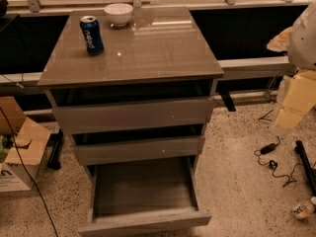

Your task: Place pepsi can into bottom drawer

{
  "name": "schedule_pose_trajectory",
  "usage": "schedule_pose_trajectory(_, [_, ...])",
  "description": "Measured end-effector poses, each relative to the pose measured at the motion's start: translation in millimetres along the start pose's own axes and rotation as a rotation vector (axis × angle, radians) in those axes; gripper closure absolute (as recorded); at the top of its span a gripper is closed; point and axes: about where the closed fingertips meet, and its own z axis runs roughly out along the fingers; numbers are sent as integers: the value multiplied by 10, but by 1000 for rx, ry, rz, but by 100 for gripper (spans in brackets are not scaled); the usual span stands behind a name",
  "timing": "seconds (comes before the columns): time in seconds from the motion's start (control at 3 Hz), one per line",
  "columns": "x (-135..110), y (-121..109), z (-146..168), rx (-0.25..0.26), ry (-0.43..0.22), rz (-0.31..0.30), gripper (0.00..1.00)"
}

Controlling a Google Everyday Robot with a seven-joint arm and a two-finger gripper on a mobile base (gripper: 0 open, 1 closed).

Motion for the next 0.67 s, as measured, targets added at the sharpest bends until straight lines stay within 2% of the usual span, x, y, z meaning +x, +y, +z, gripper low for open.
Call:
schedule_pose_trajectory(0.33, [-1, 0, 0, 0, 0, 0, 0])
schedule_pose_trajectory(0.67, [-235, -93, 93, 11, -50, -21, 0])
